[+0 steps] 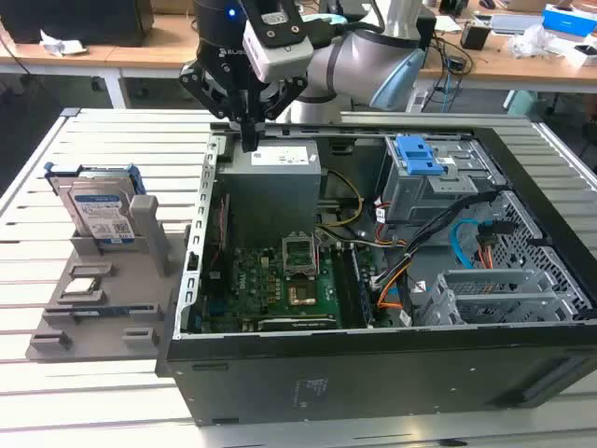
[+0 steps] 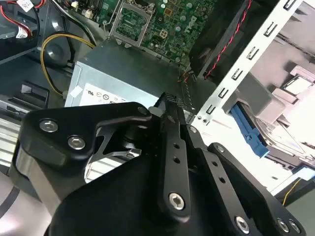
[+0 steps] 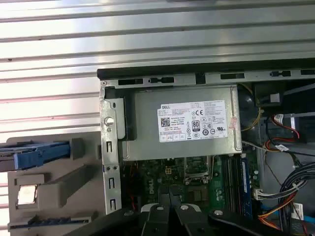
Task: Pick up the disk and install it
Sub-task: 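Reach for the disk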
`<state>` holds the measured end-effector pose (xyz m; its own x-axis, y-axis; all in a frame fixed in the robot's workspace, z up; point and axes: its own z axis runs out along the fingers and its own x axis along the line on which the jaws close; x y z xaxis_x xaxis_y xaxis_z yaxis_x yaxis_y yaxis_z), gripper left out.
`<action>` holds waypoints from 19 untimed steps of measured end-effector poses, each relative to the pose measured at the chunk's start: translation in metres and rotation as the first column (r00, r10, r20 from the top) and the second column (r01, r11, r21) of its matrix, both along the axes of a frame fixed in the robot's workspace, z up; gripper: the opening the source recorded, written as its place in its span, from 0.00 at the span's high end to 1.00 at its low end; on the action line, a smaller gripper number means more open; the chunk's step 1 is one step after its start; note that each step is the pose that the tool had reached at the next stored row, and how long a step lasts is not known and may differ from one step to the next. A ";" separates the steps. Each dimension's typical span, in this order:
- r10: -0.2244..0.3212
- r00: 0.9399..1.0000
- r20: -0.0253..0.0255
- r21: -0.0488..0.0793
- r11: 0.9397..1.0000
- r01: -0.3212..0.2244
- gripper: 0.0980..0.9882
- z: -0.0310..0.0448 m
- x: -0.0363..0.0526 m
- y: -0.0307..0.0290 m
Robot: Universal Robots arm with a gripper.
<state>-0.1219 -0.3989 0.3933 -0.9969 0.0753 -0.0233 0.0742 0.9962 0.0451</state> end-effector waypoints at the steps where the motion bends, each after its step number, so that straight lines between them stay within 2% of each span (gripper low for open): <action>1: 0.000 1.000 0.000 0.000 1.000 0.000 0.99 0.0000 -0.0044 0.0000; 2: 0.000 1.000 0.000 0.000 1.000 0.000 0.99 0.0000 -0.0105 0.0000; 9: 0.000 1.000 0.000 0.000 1.000 0.000 0.99 0.0000 -0.0369 0.0000; 11: 0.000 1.000 0.000 0.000 1.000 0.000 0.99 0.0000 -0.0404 0.0000; 15: 0.000 1.000 0.000 0.000 1.000 0.000 0.99 0.0000 -0.0534 0.0000; 19: 0.000 1.000 0.000 0.000 1.000 0.000 0.99 0.0000 -0.0612 0.0000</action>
<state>-0.1831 -0.3988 0.3933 -0.9969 0.0753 -0.0233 0.0742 0.9962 0.0451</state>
